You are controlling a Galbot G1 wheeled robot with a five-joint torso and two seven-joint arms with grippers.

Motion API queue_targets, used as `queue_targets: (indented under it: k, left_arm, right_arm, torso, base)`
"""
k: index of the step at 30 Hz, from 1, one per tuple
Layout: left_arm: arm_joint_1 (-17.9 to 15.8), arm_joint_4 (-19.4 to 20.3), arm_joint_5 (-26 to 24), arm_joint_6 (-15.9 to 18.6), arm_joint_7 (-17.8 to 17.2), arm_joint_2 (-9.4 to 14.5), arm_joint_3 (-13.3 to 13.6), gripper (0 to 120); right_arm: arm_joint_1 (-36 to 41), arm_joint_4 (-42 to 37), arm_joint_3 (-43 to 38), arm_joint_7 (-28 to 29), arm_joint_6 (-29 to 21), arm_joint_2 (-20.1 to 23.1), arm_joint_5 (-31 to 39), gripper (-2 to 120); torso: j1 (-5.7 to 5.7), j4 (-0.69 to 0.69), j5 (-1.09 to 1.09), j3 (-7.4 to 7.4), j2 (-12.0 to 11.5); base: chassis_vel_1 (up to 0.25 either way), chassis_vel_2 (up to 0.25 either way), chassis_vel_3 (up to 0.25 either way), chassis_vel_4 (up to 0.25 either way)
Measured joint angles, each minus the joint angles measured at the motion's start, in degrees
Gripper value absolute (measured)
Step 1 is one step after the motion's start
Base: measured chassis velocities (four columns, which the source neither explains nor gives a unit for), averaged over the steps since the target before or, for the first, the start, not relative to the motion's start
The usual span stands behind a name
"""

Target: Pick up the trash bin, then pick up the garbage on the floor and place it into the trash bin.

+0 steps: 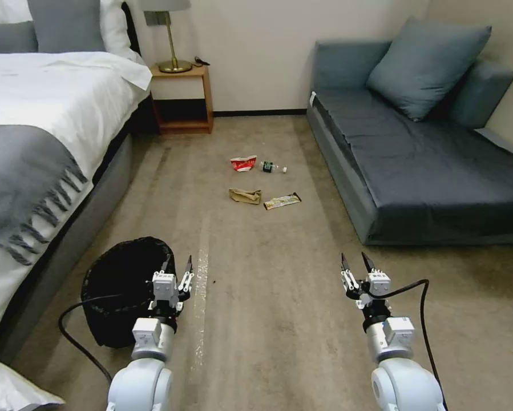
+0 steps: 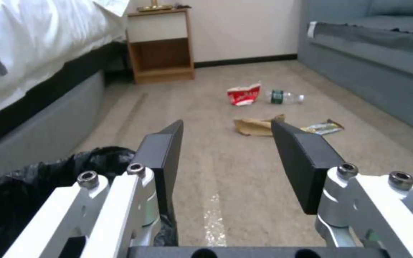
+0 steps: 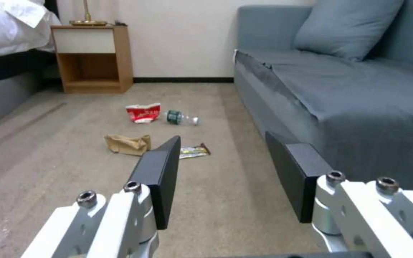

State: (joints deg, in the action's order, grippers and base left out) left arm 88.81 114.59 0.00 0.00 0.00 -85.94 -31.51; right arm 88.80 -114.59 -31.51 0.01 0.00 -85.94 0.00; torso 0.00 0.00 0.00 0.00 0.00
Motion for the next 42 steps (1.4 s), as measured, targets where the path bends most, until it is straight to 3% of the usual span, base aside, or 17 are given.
queue_targets:
  k: [24, 26, 27, 31, 32, 36, 37, 42]
  left_arm:
    - [-0.1, 0.0, -0.1, 0.0, -0.2, 0.1, 0.1, 50]
    - [-0.3, 0.0, -0.7, -0.1, -1.1, 0.7, 0.3, 61]
    - [-0.3, 0.0, -0.7, -0.1, -1.1, 0.7, 0.3, 61]
    - [-2.2, -0.2, -4.4, -0.6, -6.7, 4.4, 1.6, 80]
    - [-2.2, -0.2, -4.4, -0.6, -6.7, 4.4, 1.6, 80]
    - [-4.6, -0.6, -9.1, -1.5, -14.1, 9.1, 3.4, 94]
    - [-4.6, -0.6, -9.1, -1.5, -14.1, 9.1, 3.4, 94]
    - [-7.2, -1.0, -14.2, -2.4, -22.1, 14.1, 5.3, 96]
  right_arm:
    - [0.4, -0.4, 0.1, 0.1, -0.1, 0.0, 0.1, 50]
    - [4.5, -4.5, 1.4, 1.5, -1.0, 0.0, 1.0, 61]
    - [4.5, -4.5, 1.4, 1.5, -1.0, 0.0, 1.0, 61]
    - [12.1, -12.1, 3.9, 4.4, -3.0, 0.0, 2.8, 80]
    - [12.1, -12.1, 3.9, 4.4, -3.0, 0.0, 2.8, 80]
    - [19.9, -19.8, 6.4, 7.3, -5.1, -0.1, 4.8, 95]
    - [19.9, -19.8, 6.4, 7.3, -5.1, -0.1, 4.8, 95]
    - [28.2, -27.9, 9.1, 10.3, -7.1, -0.1, 6.8, 100]
  torso:
    - [0.00, 0.01, 0.01, 0.00, 0.0]
    - [0.00, 0.00, 0.00, 0.00, 0.0]
    - [0.00, 0.00, 0.00, 0.00, 0.0]
    - [0.00, 0.00, -0.01, 0.00, 0.0]
    - [0.00, 0.00, -0.01, 0.00, 0.0]
    - [0.00, 0.00, -0.01, 0.00, 0.0]
    - [0.00, 0.00, -0.01, 0.00, 0.0]
    - [0.00, -0.01, -0.02, 0.00, 0.0]
  base:
    - [0.000, 0.000, 0.000, 0.000]
    - [0.000, 0.000, 0.000, 0.000]
    - [0.000, 0.000, 0.000, 0.000]
    - [0.000, 0.000, 0.000, 0.000]
    - [0.000, 0.000, 0.000, 0.000]
    - [0.000, 0.000, 0.000, 0.000]
    - [0.000, 0.000, 0.000, 0.000]
    - [0.000, 0.000, 0.000, 0.000]
